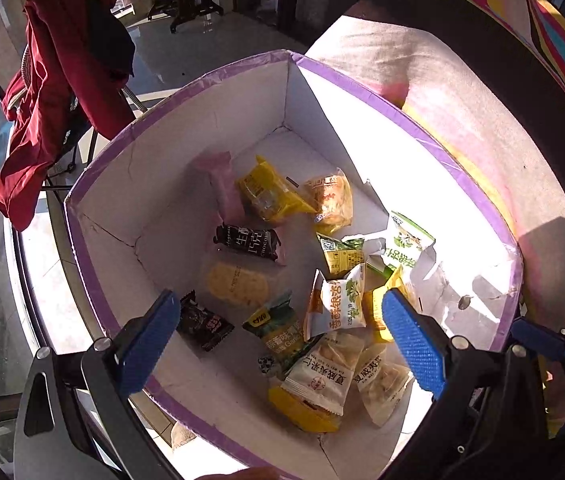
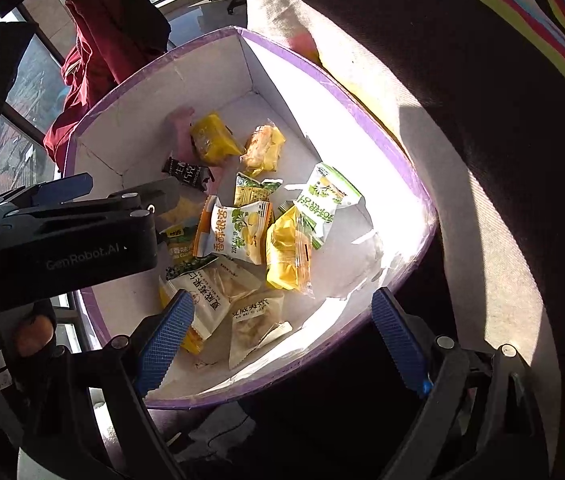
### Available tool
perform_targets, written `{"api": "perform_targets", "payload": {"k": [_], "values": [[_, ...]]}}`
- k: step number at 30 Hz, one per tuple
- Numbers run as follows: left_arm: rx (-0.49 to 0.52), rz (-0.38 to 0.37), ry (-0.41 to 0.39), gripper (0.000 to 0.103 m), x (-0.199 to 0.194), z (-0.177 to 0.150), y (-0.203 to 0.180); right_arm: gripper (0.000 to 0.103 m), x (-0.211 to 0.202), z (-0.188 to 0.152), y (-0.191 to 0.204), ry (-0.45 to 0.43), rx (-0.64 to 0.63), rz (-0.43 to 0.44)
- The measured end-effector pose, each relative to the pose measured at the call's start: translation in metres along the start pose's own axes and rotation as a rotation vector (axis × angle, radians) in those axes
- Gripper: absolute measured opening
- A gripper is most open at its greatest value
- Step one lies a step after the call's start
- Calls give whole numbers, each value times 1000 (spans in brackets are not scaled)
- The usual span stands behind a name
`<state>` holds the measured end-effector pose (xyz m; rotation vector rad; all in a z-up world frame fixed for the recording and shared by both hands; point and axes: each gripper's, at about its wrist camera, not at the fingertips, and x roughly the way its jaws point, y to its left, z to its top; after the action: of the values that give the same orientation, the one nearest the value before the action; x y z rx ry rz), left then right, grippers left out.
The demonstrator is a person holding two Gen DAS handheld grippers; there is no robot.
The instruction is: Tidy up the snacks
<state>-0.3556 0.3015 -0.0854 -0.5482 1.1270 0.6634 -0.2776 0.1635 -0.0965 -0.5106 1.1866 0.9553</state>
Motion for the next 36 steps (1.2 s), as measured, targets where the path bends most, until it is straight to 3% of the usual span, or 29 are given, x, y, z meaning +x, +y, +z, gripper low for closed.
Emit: {"api": "perform_targets", "payload": {"k": [36], "values": [[-11, 13, -7, 101, -2, 0, 5, 87, 3, 0, 1, 0, -5, -2]]}}
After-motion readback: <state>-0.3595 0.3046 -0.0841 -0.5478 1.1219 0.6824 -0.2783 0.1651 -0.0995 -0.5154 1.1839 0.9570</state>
